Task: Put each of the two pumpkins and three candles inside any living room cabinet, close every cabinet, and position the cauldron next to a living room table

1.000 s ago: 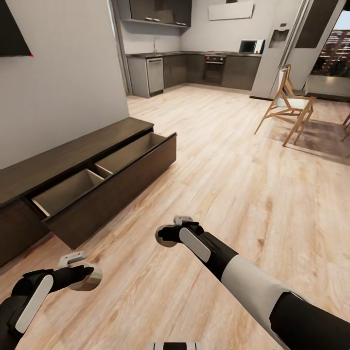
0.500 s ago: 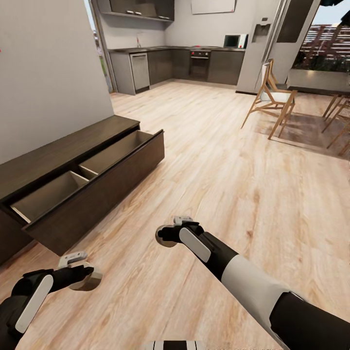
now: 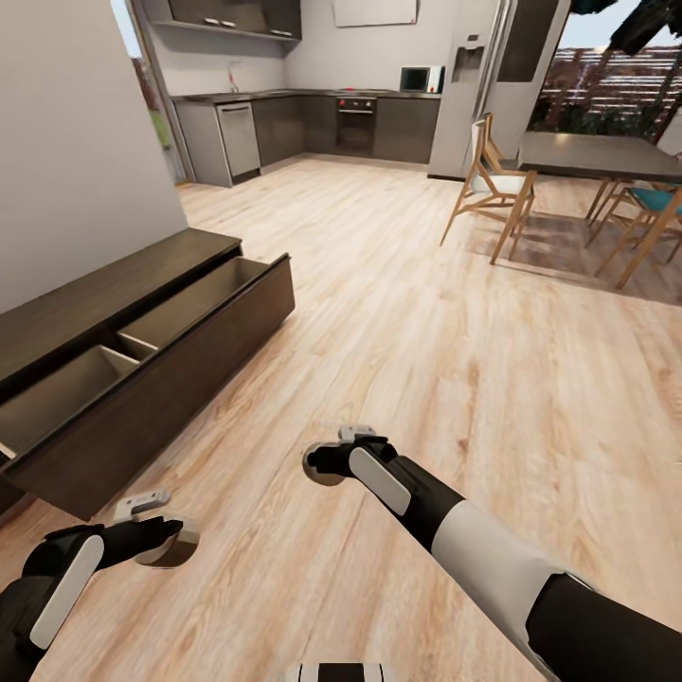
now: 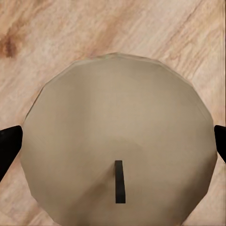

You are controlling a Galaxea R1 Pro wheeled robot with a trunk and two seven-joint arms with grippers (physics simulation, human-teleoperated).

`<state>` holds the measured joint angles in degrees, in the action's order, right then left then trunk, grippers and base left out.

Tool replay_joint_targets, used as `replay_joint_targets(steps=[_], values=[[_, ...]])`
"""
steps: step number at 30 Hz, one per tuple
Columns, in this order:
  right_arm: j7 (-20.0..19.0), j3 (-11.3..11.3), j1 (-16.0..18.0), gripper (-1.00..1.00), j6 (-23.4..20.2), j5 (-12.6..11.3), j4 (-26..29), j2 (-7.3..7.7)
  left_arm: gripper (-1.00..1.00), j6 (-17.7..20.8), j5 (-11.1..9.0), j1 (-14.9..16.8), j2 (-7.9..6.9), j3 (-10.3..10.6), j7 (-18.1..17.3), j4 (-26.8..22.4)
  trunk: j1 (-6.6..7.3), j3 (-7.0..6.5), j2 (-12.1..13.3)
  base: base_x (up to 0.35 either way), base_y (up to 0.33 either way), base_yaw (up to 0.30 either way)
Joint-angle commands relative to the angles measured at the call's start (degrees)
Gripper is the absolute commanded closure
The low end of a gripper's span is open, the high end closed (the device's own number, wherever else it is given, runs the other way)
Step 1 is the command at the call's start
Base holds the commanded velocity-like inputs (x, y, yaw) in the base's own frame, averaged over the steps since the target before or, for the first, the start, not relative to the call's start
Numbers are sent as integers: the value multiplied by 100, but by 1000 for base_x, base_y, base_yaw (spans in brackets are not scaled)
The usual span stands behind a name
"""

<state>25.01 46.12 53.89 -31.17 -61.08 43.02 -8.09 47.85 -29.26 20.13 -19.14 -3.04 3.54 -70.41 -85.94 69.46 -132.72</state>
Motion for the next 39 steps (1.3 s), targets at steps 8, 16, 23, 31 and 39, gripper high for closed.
replay_joint_targets(steps=[8, 16, 23, 31, 39], values=[[48, 20, 8, 100, 40, -163, 5, 1, 100, 23, -45, 0, -2, -4, 33, -8, 1, 5, -2, 0, 0, -294], [48, 20, 7, 100, 144, -168, 5, 1, 100, 23, -45, 0, -2, -3, 33, -8, 1, 5, -2, 0, 0, -294], [48, 20, 7, 100, 171, -168, 5, 1, 100, 23, -43, 0, -2, 77, 33, -8, 1, 5, -2, 0, 0, -294], [48, 19, 7, 100, 181, -168, 5, 8, 100, 23, -37, 0, -2, 102, 36, -8, 1, 9, -2, 164, -2, -232], [40, 20, -52, 100, 399, -159, 5, 9, 100, 23, -36, 0, -2, 102, 36, -8, 1, 10, -2, 313, -76, -16]])
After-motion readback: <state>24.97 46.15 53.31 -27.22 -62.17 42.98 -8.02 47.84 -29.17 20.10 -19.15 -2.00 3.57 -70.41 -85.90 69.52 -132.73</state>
